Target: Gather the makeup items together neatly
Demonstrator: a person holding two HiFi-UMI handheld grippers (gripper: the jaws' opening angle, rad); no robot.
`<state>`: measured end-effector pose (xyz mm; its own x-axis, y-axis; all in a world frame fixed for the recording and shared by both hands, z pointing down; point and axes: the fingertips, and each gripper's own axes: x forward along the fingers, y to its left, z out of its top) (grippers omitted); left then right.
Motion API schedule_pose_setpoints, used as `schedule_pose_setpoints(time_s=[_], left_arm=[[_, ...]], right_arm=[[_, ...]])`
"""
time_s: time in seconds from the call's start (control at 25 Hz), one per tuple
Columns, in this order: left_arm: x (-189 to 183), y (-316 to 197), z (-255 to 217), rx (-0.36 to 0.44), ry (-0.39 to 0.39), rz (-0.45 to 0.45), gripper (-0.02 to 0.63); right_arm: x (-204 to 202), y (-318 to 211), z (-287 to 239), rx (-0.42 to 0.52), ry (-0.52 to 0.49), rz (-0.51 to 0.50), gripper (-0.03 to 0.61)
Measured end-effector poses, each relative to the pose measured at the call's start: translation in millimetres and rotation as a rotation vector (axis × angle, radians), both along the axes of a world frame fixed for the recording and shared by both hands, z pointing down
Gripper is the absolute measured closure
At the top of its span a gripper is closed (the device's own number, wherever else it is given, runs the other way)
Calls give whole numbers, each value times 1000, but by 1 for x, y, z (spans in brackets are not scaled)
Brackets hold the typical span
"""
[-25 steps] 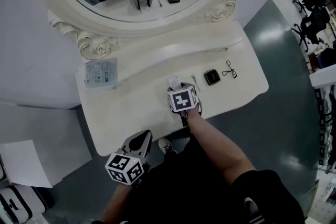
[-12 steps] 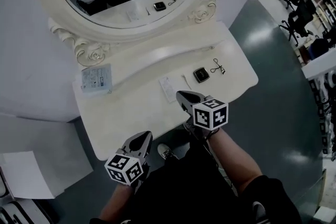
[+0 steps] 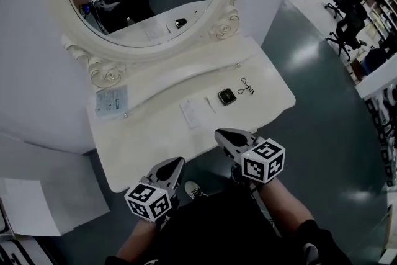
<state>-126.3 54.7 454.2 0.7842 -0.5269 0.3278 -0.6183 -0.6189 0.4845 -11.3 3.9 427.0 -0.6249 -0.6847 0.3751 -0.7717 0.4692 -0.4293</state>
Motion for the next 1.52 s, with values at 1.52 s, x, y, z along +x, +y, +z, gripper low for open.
schedule_pose_setpoints(time_s=[1.52], left_arm=[[179,55,-20,11,-26,-194,606]], right_arm=[[110,82,-4,-100,-124,-398,549]])
